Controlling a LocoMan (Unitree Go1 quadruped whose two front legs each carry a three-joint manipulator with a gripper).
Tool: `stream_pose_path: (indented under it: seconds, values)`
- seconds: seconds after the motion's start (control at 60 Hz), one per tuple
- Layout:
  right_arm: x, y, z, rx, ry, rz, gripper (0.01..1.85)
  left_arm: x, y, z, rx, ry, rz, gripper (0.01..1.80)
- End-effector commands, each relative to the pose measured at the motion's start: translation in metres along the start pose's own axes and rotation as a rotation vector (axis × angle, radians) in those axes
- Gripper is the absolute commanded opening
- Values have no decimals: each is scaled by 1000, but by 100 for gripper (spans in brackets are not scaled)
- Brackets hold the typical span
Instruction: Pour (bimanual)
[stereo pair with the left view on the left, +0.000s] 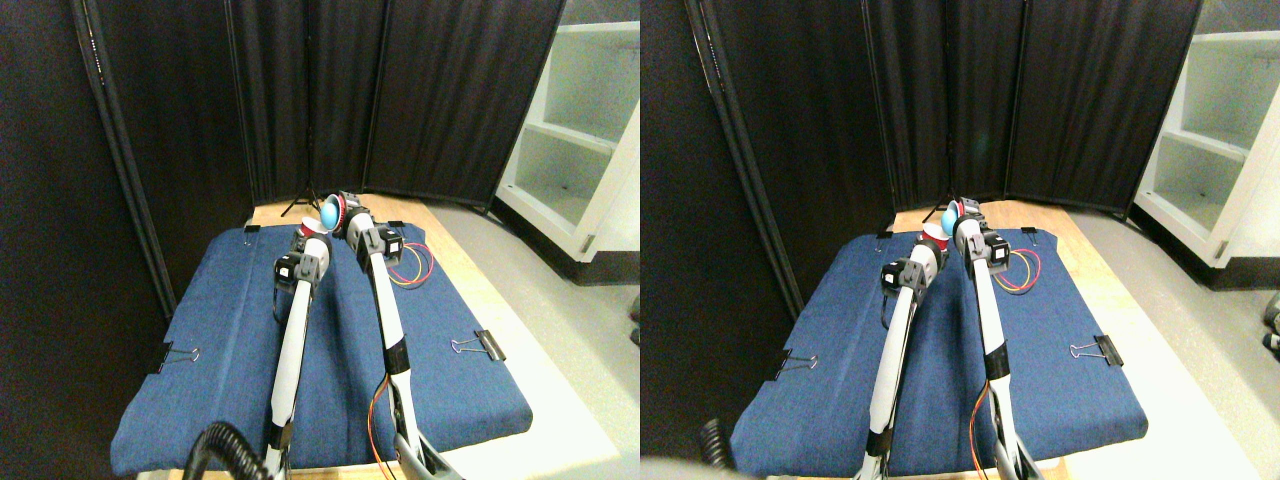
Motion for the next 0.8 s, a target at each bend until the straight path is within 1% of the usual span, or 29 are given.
stream_pose_path:
  seconds: [0.017,0.217,0.3,0.45,0.517,0.567,0.683,0.733,0.8]
  values:
    - [-2,10,8,-47,-44,38,39,-1,-8,1,-10,-4,-39,33]
    - [-5,12,12,-120,-43,67,37,-1,-7,1,-12,-3,-37,33]
    - [-6,13,13,-130,-47,60,34,-1,-7,0,-15,-10,-33,33]
    - [-7,14,15,-160,-49,44,35,0,-6,0,-16,-6,-37,33]
    - [-6,14,16,-176,-49,55,35,0,-7,-1,-22,-5,-37,33]
    - [-6,15,18,-206,-53,51,34,-1,-7,-2,-20,-11,-32,33]
    - [-5,15,19,-220,-53,43,33,0,-6,-2,-26,5,-33,33]
    - [-4,16,19,-244,-54,31,33,0,-6,-2,-28,7,-32,33]
    - [-3,16,20,-279,-60,33,34,-1,-6,-1,-29,-3,-34,33]
